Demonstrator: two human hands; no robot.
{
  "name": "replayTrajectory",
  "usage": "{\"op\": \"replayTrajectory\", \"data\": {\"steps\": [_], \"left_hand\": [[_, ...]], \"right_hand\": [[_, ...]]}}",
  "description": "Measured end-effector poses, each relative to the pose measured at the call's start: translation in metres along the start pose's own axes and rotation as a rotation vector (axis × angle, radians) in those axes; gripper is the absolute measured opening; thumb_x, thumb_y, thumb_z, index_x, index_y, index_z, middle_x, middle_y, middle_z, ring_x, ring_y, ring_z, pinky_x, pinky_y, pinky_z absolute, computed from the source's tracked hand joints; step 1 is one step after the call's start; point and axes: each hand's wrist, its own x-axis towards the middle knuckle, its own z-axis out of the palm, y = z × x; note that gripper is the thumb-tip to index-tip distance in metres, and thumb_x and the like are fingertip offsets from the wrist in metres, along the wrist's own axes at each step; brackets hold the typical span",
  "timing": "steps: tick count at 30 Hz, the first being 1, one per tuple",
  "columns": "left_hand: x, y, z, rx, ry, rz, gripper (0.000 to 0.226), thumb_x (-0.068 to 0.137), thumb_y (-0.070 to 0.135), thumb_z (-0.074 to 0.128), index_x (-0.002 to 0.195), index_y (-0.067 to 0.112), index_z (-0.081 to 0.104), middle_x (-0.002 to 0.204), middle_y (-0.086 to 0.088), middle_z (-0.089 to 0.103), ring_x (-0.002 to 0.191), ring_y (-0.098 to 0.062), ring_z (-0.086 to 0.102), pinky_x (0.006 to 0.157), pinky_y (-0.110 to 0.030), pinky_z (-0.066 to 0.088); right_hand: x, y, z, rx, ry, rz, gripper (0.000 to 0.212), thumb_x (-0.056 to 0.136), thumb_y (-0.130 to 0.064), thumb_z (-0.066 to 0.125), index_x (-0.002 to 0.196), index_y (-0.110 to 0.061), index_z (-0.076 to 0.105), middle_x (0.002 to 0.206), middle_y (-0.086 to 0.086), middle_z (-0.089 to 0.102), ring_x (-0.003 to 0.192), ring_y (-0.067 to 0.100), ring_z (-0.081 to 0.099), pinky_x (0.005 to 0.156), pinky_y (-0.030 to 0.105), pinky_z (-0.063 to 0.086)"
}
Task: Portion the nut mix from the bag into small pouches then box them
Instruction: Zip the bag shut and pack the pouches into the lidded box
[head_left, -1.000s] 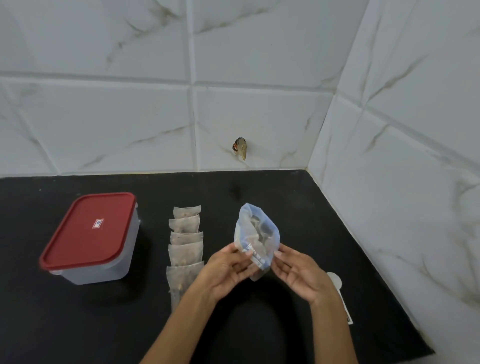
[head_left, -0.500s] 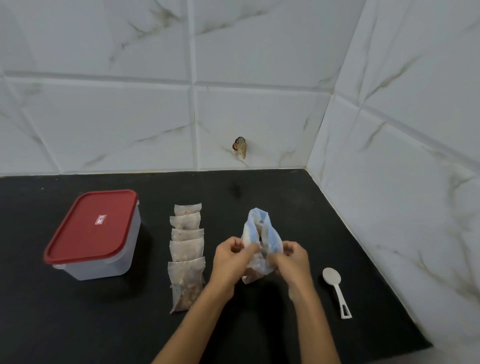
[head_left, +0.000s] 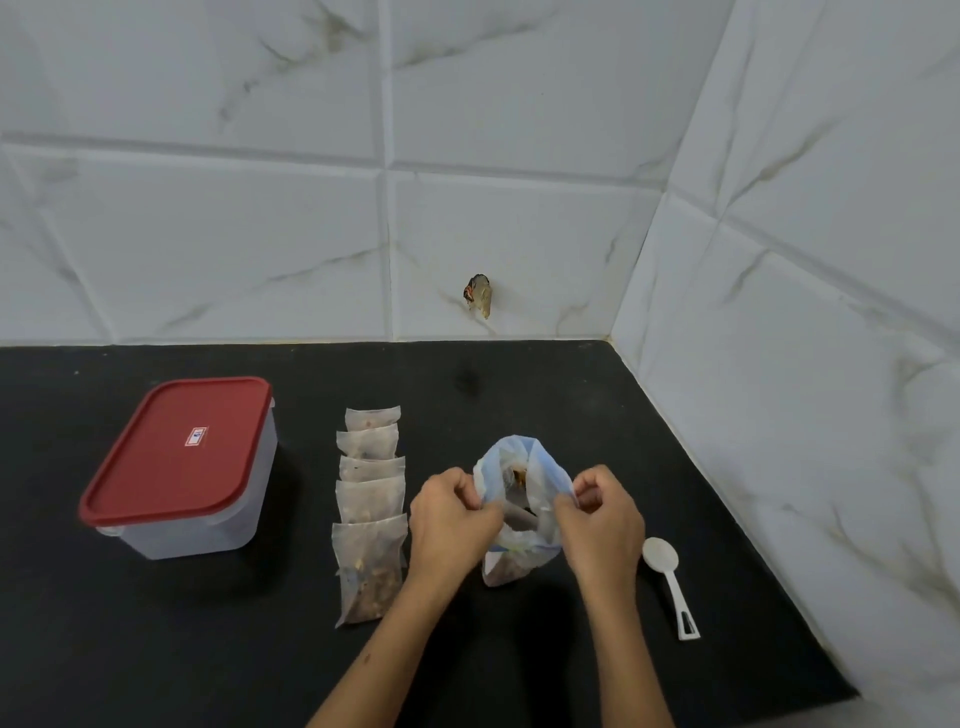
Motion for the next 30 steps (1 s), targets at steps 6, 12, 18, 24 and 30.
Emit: {"op": "replayTrajectory", "data": {"steps": [6, 12, 18, 24, 30], "left_hand": [[0.006, 0.013, -0.008, -0.676, -0.321, -0.623, 0.046, 0.084, 0.05, 0.061, 0.095, 0.005, 0.067, 0.092, -0.015, 0.074, 0.085, -0.029, 0.069, 0.081, -0.041, 0.056], [0.009, -0.004, -0.003, -0.35, -0.258, -0.397, 0.013, 0.08, 0.011, 0.071, 0.092, 0.006, 0.067, 0.086, -0.01, 0.071, 0.082, -0.021, 0.068, 0.079, -0.043, 0.058], [0.005, -0.004, -0.004, 0.213, -0.022, 0.119, 0.015, 0.076, 0.007, 0.065, 0.081, 0.021, 0.062, 0.085, 0.005, 0.06, 0.075, -0.007, 0.058, 0.062, -0.022, 0.049], [0.022, 0.005, -0.009, -0.165, -0.14, -0.1, 0.057, 0.08, 0.058, 0.064, 0.048, 0.013, 0.049, 0.047, 0.001, 0.045, 0.044, -0.009, 0.043, 0.049, -0.021, 0.039], [0.038, 0.013, -0.013, -0.31, -0.345, -0.336, 0.034, 0.081, 0.035, 0.074, 0.084, 0.001, 0.068, 0.069, -0.005, 0.067, 0.059, -0.015, 0.059, 0.053, -0.024, 0.047]], "right_hand": [[0.01, -0.003, -0.007, 0.651, -0.41, 0.564, 0.017, 0.08, -0.011, 0.062, 0.094, -0.003, 0.065, 0.095, 0.015, 0.065, 0.088, 0.026, 0.062, 0.077, 0.041, 0.051], [0.007, 0.0, -0.001, 0.459, -0.316, 0.388, 0.009, 0.081, -0.008, 0.068, 0.089, -0.012, 0.069, 0.094, 0.008, 0.07, 0.09, 0.022, 0.065, 0.076, 0.034, 0.054], [0.006, -0.002, -0.001, -0.015, 0.003, 0.003, 0.019, 0.083, -0.006, 0.065, 0.088, -0.024, 0.063, 0.096, -0.003, 0.057, 0.084, 0.01, 0.056, 0.064, 0.019, 0.041], [0.02, -0.017, -0.012, 0.201, -0.5, 0.327, 0.013, 0.081, -0.015, 0.069, 0.092, -0.017, 0.063, 0.091, 0.001, 0.064, 0.082, 0.011, 0.06, 0.06, 0.023, 0.045], [0.033, -0.027, -0.007, 0.295, -0.594, 0.379, 0.026, 0.085, -0.036, 0.066, 0.084, -0.01, 0.068, 0.092, 0.013, 0.07, 0.083, 0.022, 0.066, 0.074, 0.037, 0.055]]}}
